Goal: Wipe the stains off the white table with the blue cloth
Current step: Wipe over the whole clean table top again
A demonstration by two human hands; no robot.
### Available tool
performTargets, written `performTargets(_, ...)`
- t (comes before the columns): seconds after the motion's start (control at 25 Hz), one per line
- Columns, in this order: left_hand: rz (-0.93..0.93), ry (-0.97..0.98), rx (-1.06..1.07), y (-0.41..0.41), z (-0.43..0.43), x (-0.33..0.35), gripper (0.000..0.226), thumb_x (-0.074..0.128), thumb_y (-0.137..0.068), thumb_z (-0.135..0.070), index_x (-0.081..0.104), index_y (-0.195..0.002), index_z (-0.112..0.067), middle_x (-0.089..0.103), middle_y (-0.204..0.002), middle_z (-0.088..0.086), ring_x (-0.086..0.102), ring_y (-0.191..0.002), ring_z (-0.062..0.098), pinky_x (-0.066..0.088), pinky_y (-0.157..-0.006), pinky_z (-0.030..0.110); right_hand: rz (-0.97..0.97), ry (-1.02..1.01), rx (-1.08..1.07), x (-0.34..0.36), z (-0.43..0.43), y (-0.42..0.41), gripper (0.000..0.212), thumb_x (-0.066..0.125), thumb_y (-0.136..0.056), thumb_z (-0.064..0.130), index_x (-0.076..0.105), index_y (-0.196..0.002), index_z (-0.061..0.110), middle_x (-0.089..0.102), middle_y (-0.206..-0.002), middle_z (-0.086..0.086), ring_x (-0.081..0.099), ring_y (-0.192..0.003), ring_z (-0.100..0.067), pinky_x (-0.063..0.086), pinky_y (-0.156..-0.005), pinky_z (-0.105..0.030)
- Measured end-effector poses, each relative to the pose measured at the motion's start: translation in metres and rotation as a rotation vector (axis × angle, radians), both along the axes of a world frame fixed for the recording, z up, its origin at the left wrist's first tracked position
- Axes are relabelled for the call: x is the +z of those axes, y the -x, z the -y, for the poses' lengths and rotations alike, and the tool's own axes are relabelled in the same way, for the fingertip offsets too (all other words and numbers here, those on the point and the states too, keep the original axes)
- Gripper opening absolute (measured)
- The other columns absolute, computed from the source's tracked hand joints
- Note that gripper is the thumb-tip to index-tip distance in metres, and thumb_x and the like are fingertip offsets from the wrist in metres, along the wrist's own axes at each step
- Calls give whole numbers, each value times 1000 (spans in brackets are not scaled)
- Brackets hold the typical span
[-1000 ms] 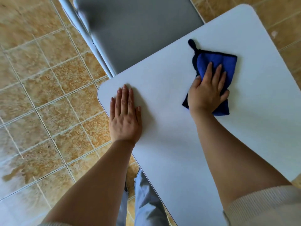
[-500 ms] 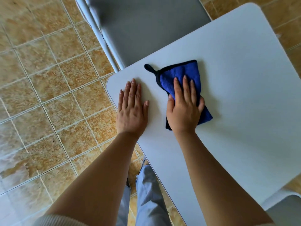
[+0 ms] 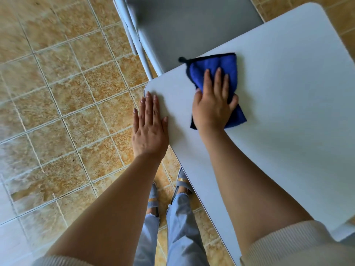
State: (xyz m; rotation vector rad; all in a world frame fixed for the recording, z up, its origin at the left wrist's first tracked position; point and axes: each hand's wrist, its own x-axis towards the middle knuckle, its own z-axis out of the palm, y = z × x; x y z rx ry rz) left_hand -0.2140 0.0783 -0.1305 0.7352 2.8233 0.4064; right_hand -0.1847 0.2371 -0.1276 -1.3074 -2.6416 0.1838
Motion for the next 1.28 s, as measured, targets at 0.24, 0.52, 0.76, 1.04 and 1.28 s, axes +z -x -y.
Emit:
performTargets(0.24,36,5,-46,4,7,3,59,16,-104,-39,-3,-155,-17,-7,-162,1,-11,-148,14,-6,-121,35,46,-66,212,2,47,-65,52,44,-98,36,41,-149,28,38,-157,2,35,-145,-19,34,-103,-47)
performTargets(0.52,56,-4,-86,8,14,9,59,18,-103,-37,-2,-154,-15,-8,-162,1,-11,-148,13,-8,-120,33,36,-48,-131,0,1,-62,49,50,-95,34,49,-144,26,43,-154,-1,41,-141,-22,37,-97,-50)
performTargets(0.76,58,13,-48,14,33,11,62,9,-101,-41,-2,-154,-12,-8,-162,4,-10,-148,14,-5,-121,35,-6,-2,126,-1,46,1,51,46,-95,36,48,-145,27,42,-155,-1,38,-143,-23,32,-101,-50)
performTargets(1.04,82,-68,-9,-9,22,21,63,5,-100,-43,2,-155,-12,0,-163,4,-6,-149,12,-3,-121,35,54,-12,331,9,107,-106,50,45,-98,33,43,-148,29,35,-159,3,32,-147,-18,34,-104,-48)
performTargets(1.28,104,-65,-198,-59,-2,24,64,7,-99,-43,3,-155,-12,-2,-162,3,-7,-148,13,-5,-121,35,152,-62,-28,11,69,-192,51,46,-96,34,45,-147,28,39,-156,1,41,-141,-20,40,-97,-46)
